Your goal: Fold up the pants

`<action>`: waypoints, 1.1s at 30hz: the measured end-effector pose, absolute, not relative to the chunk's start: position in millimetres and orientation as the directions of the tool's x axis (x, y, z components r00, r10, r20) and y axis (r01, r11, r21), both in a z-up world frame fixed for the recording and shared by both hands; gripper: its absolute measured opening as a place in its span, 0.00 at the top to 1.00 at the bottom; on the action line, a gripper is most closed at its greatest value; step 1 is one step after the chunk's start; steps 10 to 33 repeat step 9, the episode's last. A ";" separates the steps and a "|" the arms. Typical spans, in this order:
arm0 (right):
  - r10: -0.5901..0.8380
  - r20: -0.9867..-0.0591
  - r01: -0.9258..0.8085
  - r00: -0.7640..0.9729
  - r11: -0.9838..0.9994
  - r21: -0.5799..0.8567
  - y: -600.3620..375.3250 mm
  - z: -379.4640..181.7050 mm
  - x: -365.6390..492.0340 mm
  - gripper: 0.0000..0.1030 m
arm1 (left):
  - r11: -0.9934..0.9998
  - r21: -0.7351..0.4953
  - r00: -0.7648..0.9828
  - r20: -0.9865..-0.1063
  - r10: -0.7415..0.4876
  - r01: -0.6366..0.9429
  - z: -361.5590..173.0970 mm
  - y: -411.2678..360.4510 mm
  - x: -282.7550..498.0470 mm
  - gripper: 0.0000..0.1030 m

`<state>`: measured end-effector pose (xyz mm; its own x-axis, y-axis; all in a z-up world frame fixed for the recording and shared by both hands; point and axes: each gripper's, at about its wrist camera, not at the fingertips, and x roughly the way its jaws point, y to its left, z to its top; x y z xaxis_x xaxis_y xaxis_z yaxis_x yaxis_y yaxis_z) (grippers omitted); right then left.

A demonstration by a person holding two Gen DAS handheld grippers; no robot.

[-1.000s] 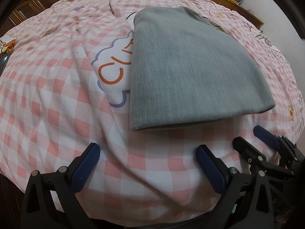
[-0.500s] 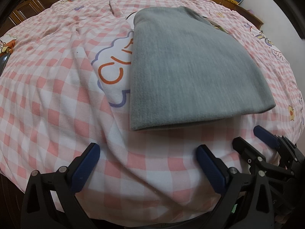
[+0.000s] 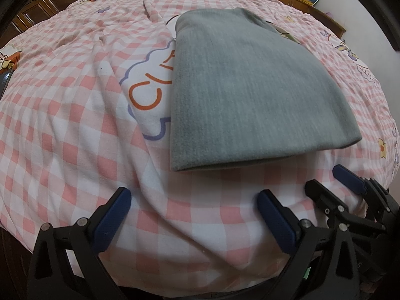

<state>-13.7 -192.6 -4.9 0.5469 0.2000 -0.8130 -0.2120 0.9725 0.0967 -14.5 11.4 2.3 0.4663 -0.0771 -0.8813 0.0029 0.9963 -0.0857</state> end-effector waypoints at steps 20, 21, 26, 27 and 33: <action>0.200 -0.813 -0.212 0.547 0.972 0.097 -192.7 -4.8 -13.9 0.31 | 0.996 -0.085 0.466 -0.881 -0.077 0.003 1.9 11.3 -14.5 0.00; 0.200 -0.813 -0.212 0.547 0.972 0.097 -192.7 -4.8 -13.9 0.31 | 0.996 -0.085 0.466 -0.881 -0.077 0.003 1.9 11.3 -14.5 0.00; 0.200 -0.813 -0.212 0.547 0.972 0.097 -192.7 -4.8 -13.9 0.31 | 0.996 -0.085 0.466 -0.881 -0.077 0.003 1.9 11.3 -14.5 0.00; 0.200 -0.813 -0.212 0.547 0.972 0.097 -192.7 -4.8 -13.9 0.31 | 0.996 -0.085 0.466 -0.881 -0.077 0.003 1.9 11.3 -14.5 0.00; 0.200 -0.813 -0.212 0.547 0.972 0.097 -192.7 -4.8 -13.9 0.31 | 0.996 -0.085 0.466 -0.881 -0.077 0.003 1.9 11.3 -14.5 0.00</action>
